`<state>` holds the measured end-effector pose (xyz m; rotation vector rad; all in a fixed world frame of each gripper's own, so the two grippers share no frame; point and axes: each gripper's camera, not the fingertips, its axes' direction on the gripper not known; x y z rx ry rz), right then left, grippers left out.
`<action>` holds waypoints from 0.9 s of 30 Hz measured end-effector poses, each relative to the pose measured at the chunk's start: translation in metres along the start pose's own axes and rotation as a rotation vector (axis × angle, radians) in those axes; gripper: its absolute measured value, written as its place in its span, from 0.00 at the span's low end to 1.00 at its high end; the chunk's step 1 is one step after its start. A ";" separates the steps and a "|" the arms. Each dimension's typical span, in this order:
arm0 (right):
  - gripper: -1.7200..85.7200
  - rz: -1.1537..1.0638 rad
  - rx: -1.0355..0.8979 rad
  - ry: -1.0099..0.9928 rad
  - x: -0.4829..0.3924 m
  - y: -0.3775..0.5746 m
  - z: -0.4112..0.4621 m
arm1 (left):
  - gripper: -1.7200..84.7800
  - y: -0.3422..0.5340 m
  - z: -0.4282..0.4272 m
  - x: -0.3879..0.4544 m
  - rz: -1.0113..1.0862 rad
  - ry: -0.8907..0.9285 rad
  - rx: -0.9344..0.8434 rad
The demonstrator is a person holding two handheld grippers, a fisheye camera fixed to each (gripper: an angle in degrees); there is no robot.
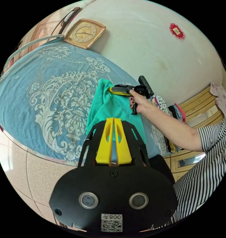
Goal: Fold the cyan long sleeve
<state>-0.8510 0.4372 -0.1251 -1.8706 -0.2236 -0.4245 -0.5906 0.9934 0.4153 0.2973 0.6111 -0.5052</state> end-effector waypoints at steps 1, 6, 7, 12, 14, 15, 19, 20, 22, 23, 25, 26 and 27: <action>0.02 -0.011 -0.008 0.008 -0.003 0.000 -0.001 | 0.02 -0.003 0.020 -0.003 -0.019 -0.067 -0.109; 0.02 -0.076 0.026 0.017 -0.020 0.029 -0.036 | 0.02 -0.002 0.019 0.010 -0.039 -0.007 -0.093; 0.02 -0.093 0.051 -0.007 -0.021 0.048 -0.053 | 0.02 -0.001 0.013 0.022 -0.017 -0.014 -0.071; 0.02 -0.163 0.026 -0.104 -0.022 0.144 -0.091 | 0.02 -0.005 0.026 0.064 0.088 -0.061 -0.108; 0.02 -0.115 -0.078 -0.035 -0.014 0.183 -0.072 | 0.02 -0.007 0.048 0.065 0.064 -0.110 -0.162; 0.02 -0.098 -0.105 -0.020 -0.009 0.190 -0.065 | 0.02 -0.007 0.051 0.063 0.040 -0.077 -0.163; 0.02 -0.001 -0.095 -0.074 0.019 0.209 -0.055 | 0.02 -0.008 0.040 0.085 -0.027 -0.034 -0.129; 0.02 -0.005 -0.074 -0.082 0.017 0.211 -0.064 | 0.02 -0.008 0.033 0.106 0.025 -0.051 -0.115; 0.02 -0.053 -0.027 -0.086 0.009 0.220 -0.085 | 0.02 -0.006 0.028 0.138 0.096 -0.020 -0.111; 0.02 -0.080 -0.003 -0.084 0.006 0.230 -0.097 | 0.02 -0.005 0.032 0.159 0.144 0.005 -0.118; 0.02 -0.072 -0.017 -0.052 0.012 0.244 -0.102 | 0.02 -0.005 0.047 0.185 0.181 -0.011 -0.170; 0.02 -0.051 -0.083 0.002 0.021 0.252 -0.092 | 0.02 -0.005 0.057 0.202 0.202 -0.022 -0.201; 0.02 -0.034 -0.115 0.014 0.028 0.256 -0.087 | 0.03 -0.005 0.060 0.211 0.220 -0.017 -0.212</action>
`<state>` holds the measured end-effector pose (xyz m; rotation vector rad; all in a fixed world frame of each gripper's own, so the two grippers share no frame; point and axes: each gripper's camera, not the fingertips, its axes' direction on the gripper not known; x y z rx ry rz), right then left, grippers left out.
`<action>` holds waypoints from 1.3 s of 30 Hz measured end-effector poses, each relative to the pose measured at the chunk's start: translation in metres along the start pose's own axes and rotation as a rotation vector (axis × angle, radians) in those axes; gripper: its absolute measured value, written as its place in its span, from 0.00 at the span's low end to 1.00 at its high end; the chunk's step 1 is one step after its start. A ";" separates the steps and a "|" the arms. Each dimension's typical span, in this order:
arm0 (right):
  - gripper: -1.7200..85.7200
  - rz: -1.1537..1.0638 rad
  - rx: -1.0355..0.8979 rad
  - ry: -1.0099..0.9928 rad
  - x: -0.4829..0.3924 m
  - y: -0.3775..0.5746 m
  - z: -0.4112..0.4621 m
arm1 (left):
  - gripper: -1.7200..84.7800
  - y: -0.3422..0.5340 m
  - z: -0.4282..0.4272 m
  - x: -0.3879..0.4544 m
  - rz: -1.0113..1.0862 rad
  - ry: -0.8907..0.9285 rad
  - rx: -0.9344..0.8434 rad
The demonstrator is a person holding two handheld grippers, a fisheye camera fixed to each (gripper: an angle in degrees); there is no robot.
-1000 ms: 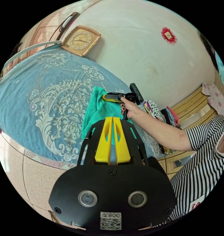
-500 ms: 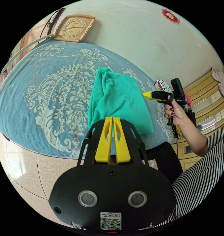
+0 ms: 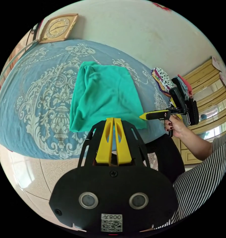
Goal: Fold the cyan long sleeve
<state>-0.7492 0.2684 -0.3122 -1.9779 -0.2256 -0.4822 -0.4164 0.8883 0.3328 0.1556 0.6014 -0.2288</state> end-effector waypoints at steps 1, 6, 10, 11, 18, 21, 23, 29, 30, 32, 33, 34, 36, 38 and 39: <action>0.02 0.049 0.020 -0.063 0.014 0.009 -0.002 | 0.03 -0.005 0.002 0.019 0.039 0.013 -0.006; 0.04 0.112 0.194 -0.042 0.035 0.060 -0.046 | 0.04 -0.015 0.015 0.092 0.202 0.050 -0.054; 0.10 0.246 0.170 -0.245 0.079 0.092 -0.038 | 0.06 -0.025 0.045 0.143 0.300 0.017 -0.134; 0.10 0.266 0.178 -0.299 0.089 0.096 -0.034 | 0.07 -0.027 0.050 0.155 0.313 0.010 -0.143; 0.11 0.342 0.161 -0.551 0.130 0.106 -0.028 | 0.12 -0.026 0.066 0.227 0.480 -0.018 -0.177; 0.11 0.338 0.183 -0.596 0.135 0.114 -0.041 | 0.11 -0.020 0.075 0.252 0.526 -0.153 -0.180; 0.12 0.331 0.181 -0.599 0.136 0.117 -0.050 | 0.10 -0.017 0.073 0.263 0.539 -0.182 -0.174; 0.10 0.393 0.230 -0.691 0.172 0.141 -0.055 | 0.06 -0.007 0.050 0.256 0.443 -0.123 -0.118; 0.11 0.406 0.236 -0.693 0.175 0.144 -0.055 | 0.05 -0.006 0.047 0.256 0.439 -0.122 -0.113; 0.12 0.424 0.223 -0.692 0.179 0.147 -0.053 | 0.05 -0.001 0.040 0.257 0.442 -0.139 -0.096; 0.13 0.426 0.224 -0.691 0.179 0.147 -0.054 | 0.05 0.000 0.039 0.257 0.443 -0.143 -0.093; 0.13 0.420 0.225 -0.693 0.178 0.146 -0.056 | 0.05 0.003 0.037 0.255 0.443 -0.148 -0.085; 0.13 0.415 0.223 -0.689 0.179 0.145 -0.059 | 0.05 0.006 0.035 0.250 0.441 -0.145 -0.085; 0.13 0.425 0.219 -0.700 0.181 0.148 -0.064 | 0.05 0.010 0.030 0.239 0.434 -0.123 -0.078; 0.14 0.424 0.226 -0.699 0.181 0.150 -0.066 | 0.05 0.012 0.029 0.236 0.432 -0.119 -0.078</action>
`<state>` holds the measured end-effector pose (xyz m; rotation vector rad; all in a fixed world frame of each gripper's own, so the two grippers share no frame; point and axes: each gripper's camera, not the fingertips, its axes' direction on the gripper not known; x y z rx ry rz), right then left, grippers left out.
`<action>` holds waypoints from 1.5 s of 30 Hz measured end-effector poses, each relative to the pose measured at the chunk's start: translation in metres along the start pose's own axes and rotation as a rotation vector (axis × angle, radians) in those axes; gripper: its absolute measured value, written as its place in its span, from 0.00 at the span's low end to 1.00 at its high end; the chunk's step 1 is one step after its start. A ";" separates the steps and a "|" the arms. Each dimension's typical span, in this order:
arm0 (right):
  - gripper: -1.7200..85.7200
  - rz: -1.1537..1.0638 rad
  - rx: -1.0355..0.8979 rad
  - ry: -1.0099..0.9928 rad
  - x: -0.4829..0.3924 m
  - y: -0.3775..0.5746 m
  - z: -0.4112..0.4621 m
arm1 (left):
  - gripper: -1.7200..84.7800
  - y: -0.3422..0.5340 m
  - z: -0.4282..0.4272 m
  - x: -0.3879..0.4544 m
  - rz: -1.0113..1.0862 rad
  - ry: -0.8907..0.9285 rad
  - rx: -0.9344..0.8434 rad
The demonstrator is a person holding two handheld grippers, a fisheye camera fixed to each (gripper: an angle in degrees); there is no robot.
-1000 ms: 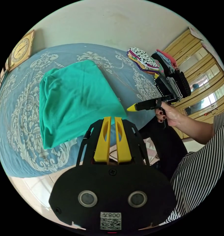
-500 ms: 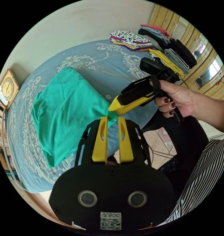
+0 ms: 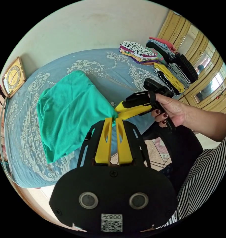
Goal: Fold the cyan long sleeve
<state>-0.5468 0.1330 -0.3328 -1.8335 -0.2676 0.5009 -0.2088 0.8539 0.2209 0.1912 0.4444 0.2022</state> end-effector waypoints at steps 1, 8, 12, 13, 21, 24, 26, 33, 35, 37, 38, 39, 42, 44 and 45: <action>0.15 0.004 0.012 -0.001 0.000 0.005 -0.006 | 0.05 0.005 -0.001 -0.004 -0.005 0.009 -0.002; 0.17 0.015 -0.007 -0.036 0.002 0.010 -0.004 | 0.05 0.042 -0.007 -0.028 0.003 -0.002 -0.015; 0.13 0.019 -0.076 0.020 -0.004 0.001 0.013 | 0.04 0.077 -0.025 -0.065 -0.101 0.041 0.005; 0.12 0.010 -0.079 0.024 -0.007 0.002 0.013 | 0.04 0.095 -0.033 -0.085 -0.176 0.068 0.011; 0.07 -0.095 -0.042 0.004 -0.062 0.019 -0.008 | 0.09 0.266 -0.043 -0.253 -0.806 0.685 0.329; 0.06 -0.134 -0.042 -0.010 -0.086 0.021 -0.010 | 0.13 0.325 -0.024 -0.294 -1.008 0.899 0.519; 0.06 -0.157 -0.040 -0.020 -0.101 0.023 -0.014 | 0.17 0.353 -0.011 -0.316 -1.103 0.958 0.593; 0.07 -0.163 -0.034 -0.020 -0.122 0.034 -0.028 | 0.19 0.401 0.008 -0.355 -1.286 1.022 0.746; 0.07 -0.159 -0.029 -0.031 -0.127 0.038 -0.033 | 0.19 0.411 0.012 -0.365 -1.324 1.045 0.778; 0.07 -0.157 -0.028 -0.037 -0.131 0.040 -0.036 | 0.18 0.416 0.012 -0.372 -1.343 1.059 0.803; 0.07 -0.161 -0.028 -0.036 -0.135 0.042 -0.039 | 0.17 0.418 0.010 -0.376 -1.349 1.046 0.809; 0.07 -0.163 -0.029 -0.034 -0.136 0.043 -0.040 | 0.16 0.419 0.008 -0.379 -1.356 1.033 0.808; 0.06 -0.163 -0.034 -0.016 -0.142 0.050 -0.047 | 0.10 0.420 -0.005 -0.385 -1.362 0.988 0.806; 0.06 -0.158 -0.027 -0.008 -0.144 0.058 -0.056 | 0.07 0.414 -0.020 -0.385 -1.320 0.951 0.764; 0.06 -0.156 -0.021 -0.012 -0.144 0.060 -0.060 | 0.07 0.411 -0.025 -0.384 -1.305 0.938 0.752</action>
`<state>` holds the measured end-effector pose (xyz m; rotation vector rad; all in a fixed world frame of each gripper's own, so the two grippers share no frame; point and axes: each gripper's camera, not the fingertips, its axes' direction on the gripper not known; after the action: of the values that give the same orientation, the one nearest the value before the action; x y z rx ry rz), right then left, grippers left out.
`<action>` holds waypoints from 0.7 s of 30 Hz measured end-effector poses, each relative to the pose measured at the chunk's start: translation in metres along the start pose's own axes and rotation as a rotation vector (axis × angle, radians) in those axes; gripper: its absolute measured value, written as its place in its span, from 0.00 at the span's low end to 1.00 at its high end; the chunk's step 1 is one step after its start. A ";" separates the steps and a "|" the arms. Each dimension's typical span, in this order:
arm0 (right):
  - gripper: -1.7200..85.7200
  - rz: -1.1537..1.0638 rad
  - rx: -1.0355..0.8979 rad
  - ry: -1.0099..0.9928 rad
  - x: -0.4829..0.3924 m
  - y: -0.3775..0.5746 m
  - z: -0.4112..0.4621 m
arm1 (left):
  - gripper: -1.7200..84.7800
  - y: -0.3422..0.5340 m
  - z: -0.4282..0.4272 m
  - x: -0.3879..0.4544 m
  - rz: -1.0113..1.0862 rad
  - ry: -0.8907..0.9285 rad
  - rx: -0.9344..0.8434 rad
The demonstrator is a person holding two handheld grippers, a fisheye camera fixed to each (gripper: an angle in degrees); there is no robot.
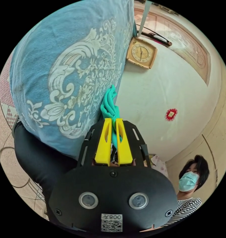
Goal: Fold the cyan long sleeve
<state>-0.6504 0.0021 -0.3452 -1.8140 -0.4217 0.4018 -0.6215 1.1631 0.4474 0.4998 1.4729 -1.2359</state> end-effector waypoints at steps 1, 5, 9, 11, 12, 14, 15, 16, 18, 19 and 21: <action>0.06 0.004 0.013 -0.006 -0.001 0.005 -0.008 | 0.07 0.002 0.000 0.010 0.027 -0.021 -0.021; 0.06 0.011 0.041 0.010 -0.008 0.031 -0.037 | 0.06 0.019 0.004 0.041 0.091 -0.025 -0.075; 0.05 -0.005 0.042 0.045 -0.023 0.059 -0.060 | 0.05 0.041 0.011 0.063 0.129 -0.024 -0.119; 0.05 -0.024 0.041 0.079 -0.035 0.080 -0.075 | 0.05 0.060 0.018 0.073 0.139 -0.013 -0.148; 0.05 -0.028 0.041 0.086 -0.038 0.085 -0.079 | 0.05 0.064 0.020 0.076 0.139 -0.008 -0.156; 0.05 -0.045 0.046 0.102 -0.049 0.107 -0.095 | 0.05 0.083 0.028 0.085 0.141 0.006 -0.179; 0.05 -0.048 0.047 0.103 -0.052 0.113 -0.099 | 0.05 0.088 0.030 0.087 0.142 0.009 -0.183; 0.04 -0.053 0.049 0.104 -0.057 0.125 -0.107 | 0.05 0.098 0.035 0.093 0.147 0.016 -0.191; 0.04 -0.062 0.052 0.107 -0.063 0.143 -0.119 | 0.05 0.112 0.044 0.103 0.159 0.022 -0.203; 0.04 -0.067 0.055 0.106 -0.067 0.156 -0.127 | 0.05 0.122 0.051 0.110 0.169 0.025 -0.213; 0.04 -0.077 0.061 0.101 -0.073 0.175 -0.139 | 0.05 0.135 0.063 0.121 0.184 0.032 -0.231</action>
<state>-0.6345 -0.1953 -0.4714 -1.7451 -0.4038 0.2658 -0.5190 1.1206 0.2915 0.4882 1.5372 -0.9048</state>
